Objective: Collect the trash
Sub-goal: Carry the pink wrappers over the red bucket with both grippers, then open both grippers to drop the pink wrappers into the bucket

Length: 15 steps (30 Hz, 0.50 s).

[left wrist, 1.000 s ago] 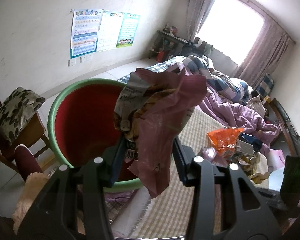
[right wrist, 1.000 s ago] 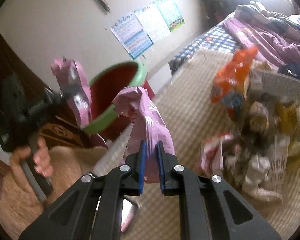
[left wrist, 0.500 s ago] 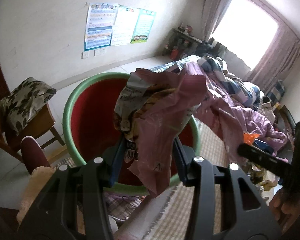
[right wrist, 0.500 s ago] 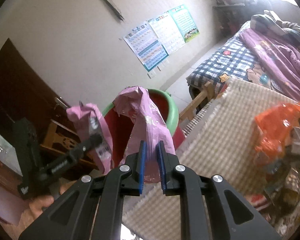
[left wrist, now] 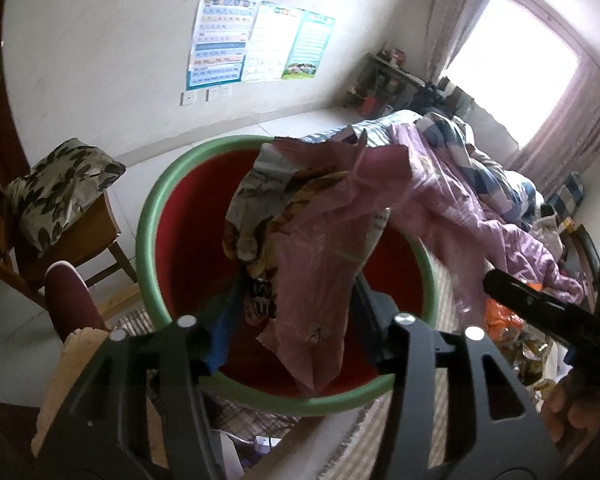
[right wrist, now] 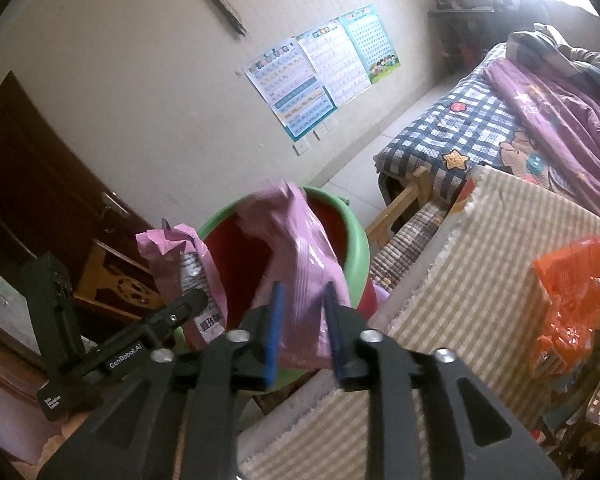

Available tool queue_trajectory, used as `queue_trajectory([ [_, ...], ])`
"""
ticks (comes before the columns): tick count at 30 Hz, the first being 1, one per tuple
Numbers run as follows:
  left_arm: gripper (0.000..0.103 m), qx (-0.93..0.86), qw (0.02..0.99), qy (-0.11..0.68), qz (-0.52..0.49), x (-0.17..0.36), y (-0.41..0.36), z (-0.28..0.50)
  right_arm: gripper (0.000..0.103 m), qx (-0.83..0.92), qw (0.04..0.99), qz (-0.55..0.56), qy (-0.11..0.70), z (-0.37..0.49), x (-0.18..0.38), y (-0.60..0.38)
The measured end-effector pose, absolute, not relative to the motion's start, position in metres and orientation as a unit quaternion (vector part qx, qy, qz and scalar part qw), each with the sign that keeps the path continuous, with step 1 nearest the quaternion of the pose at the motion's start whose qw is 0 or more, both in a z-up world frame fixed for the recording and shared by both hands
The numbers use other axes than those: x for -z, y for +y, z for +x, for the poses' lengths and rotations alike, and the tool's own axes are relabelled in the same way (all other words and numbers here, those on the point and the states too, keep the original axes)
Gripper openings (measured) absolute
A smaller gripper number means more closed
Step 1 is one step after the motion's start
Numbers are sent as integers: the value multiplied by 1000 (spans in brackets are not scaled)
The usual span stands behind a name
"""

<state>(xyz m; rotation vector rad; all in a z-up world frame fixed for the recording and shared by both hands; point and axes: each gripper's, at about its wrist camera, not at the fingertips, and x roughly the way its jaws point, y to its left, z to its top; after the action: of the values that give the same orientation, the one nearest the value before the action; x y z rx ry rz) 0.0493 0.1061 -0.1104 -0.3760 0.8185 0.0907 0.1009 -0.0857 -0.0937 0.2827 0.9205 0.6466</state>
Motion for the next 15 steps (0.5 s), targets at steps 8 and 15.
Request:
queue_trajectory([
  [8, 71, -61, 902, 383, -191, 107, 110, 45, 52, -308, 840, 140, 424, 101, 91, -90],
  [15, 71, -58, 906, 375, -189, 97, 108, 42, 53, -302, 850, 146, 406, 89, 75, -111],
])
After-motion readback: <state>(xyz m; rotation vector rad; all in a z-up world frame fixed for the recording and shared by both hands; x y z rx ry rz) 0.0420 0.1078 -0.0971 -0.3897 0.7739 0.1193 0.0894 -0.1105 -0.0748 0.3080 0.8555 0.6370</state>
